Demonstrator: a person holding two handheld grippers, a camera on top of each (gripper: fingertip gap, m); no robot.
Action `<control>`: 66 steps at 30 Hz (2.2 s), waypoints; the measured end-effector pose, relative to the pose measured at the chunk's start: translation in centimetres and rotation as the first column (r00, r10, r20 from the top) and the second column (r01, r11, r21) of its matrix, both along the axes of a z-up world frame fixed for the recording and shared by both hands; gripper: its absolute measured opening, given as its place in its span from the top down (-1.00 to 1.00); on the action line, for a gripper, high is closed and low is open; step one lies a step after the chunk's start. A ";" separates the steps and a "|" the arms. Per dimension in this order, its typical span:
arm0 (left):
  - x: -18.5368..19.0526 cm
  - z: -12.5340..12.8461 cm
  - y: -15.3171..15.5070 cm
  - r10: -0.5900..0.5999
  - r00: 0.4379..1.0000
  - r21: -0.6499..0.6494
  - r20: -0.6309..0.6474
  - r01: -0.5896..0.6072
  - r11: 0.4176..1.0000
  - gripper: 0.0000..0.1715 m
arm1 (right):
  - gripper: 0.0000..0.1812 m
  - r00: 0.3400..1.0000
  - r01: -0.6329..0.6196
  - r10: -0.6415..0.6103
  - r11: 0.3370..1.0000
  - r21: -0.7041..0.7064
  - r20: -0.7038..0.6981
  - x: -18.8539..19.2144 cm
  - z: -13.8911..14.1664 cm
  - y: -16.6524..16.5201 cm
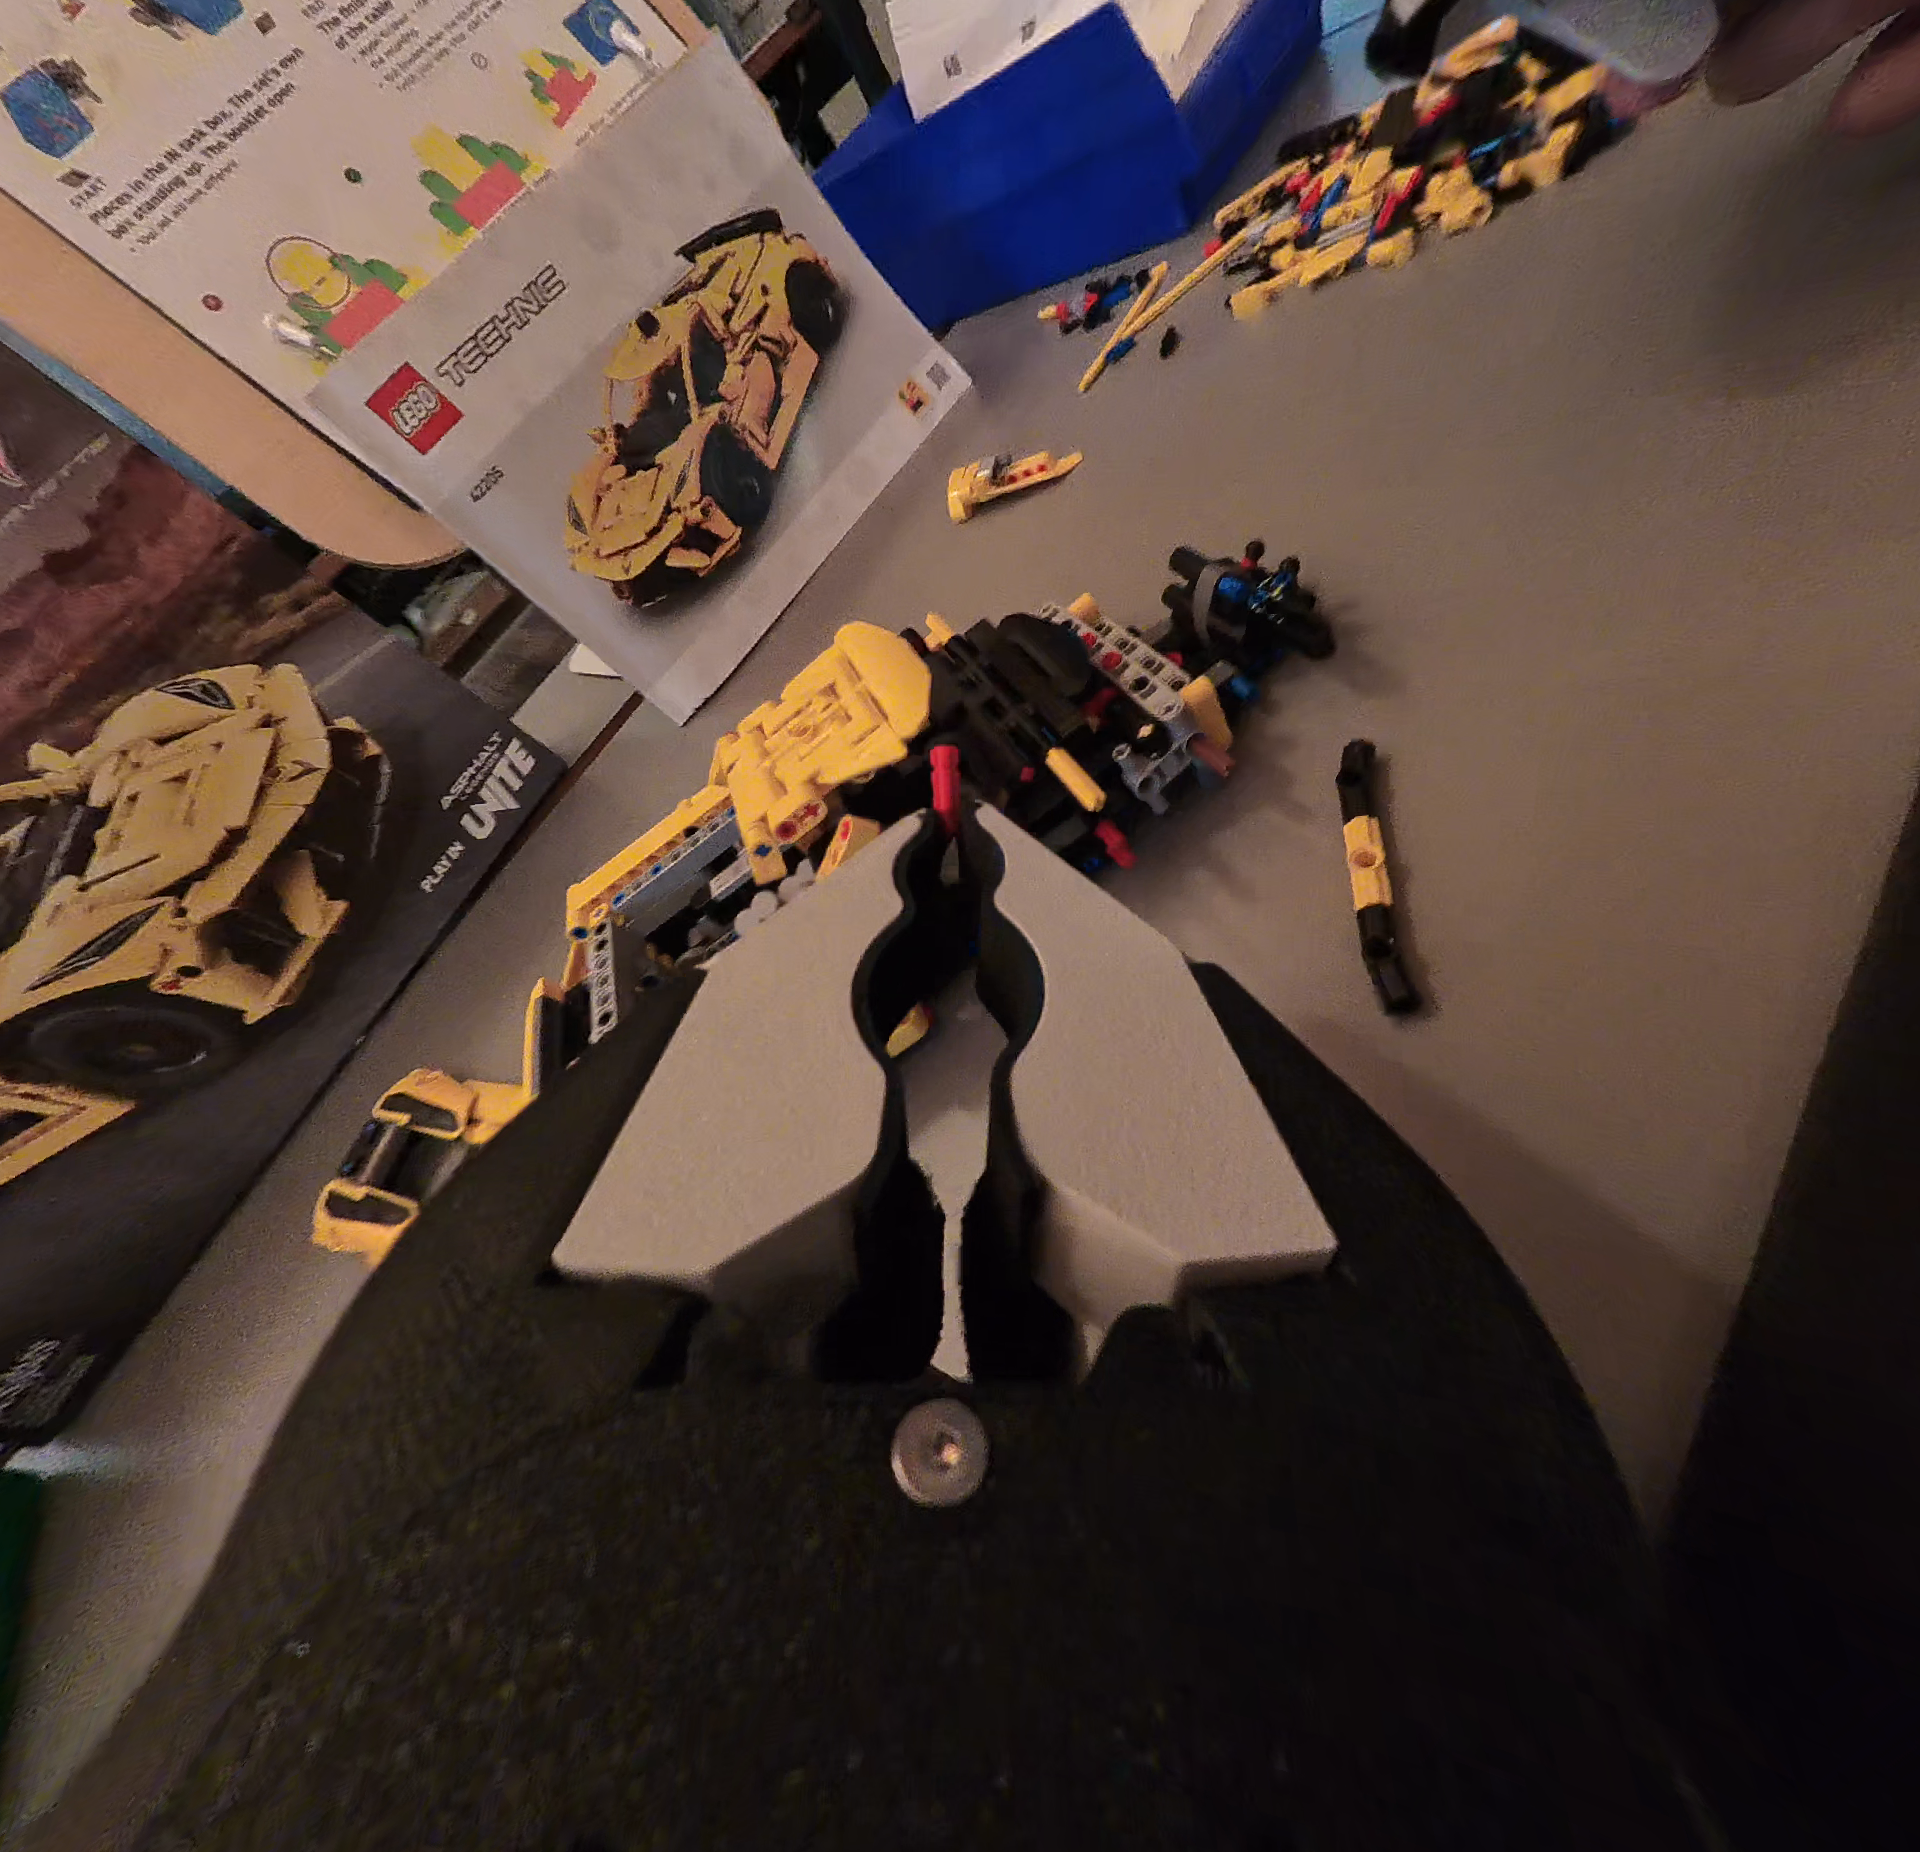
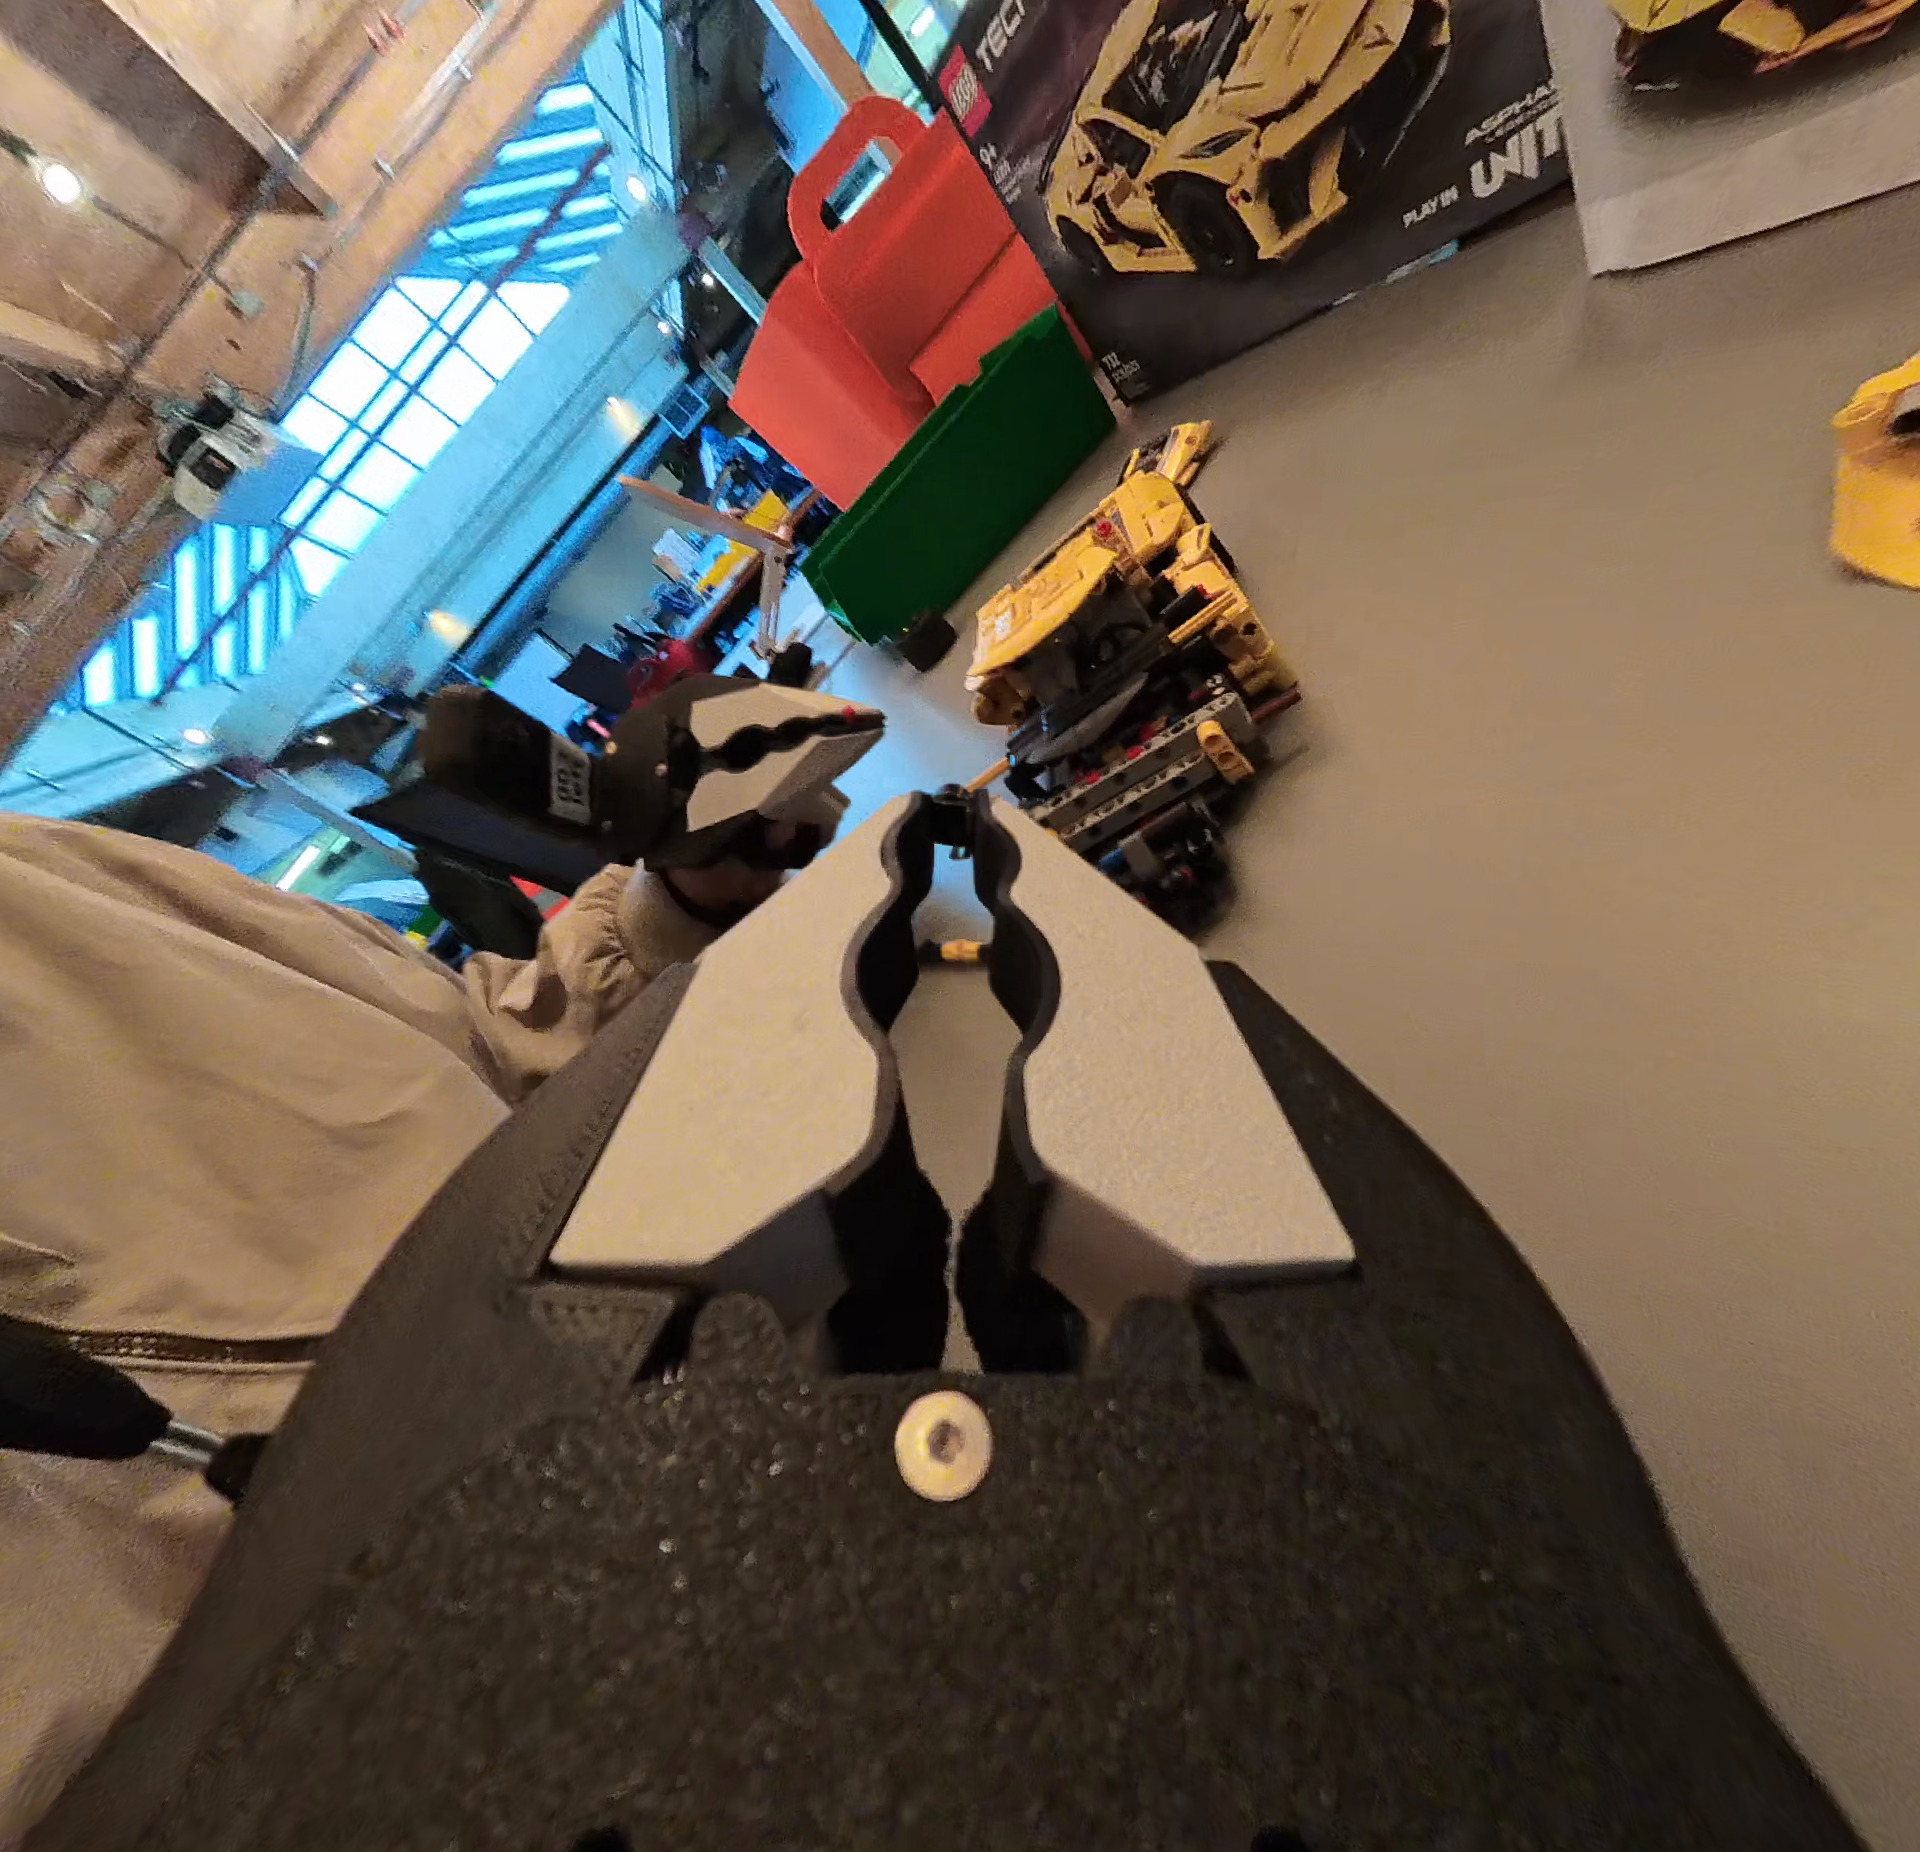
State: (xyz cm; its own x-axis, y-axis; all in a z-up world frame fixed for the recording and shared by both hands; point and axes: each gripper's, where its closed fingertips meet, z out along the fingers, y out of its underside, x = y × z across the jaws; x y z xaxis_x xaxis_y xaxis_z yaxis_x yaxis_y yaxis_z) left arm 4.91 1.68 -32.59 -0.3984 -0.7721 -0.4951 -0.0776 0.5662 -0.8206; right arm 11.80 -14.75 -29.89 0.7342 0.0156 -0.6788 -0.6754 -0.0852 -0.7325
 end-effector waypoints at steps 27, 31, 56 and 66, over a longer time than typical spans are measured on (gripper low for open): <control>21.7 -3.7 -30.2 -0.363 0.729 -0.186 -0.580 0.315 0.931 0.97 | 0.71 0.691 0.704 -0.661 0.707 -0.065 0.294 3.4 -1.8 -15.9; 22.4 -4.2 -31.5 -0.381 0.709 -0.228 -0.594 0.306 0.924 0.70 | 0.70 0.744 0.644 -0.613 0.764 -0.042 0.265 2.6 -1.1 -15.2; -1.9 -7.6 -6.4 -0.097 0.788 -0.118 -0.608 0.032 0.993 0.66 | 0.73 0.983 0.095 -0.057 0.971 -0.219 0.175 -5.7 -2.9 -0.8; -0.5 -3.5 -8.9 -0.215 0.956 0.014 -0.200 0.222 0.975 0.93 | 0.65 0.978 -0.146 0.099 0.952 -0.269 -0.183 -7.0 -5.3 5.5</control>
State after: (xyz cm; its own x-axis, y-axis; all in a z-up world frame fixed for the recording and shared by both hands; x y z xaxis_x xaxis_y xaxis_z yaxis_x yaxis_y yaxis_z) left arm 4.44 -7.26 -36.07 -0.6475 -0.6383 -0.4162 -0.1063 0.6165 -0.7802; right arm 4.78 -9.24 -35.23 0.6156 -0.1095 -0.7804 -0.7564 -0.3600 -0.5461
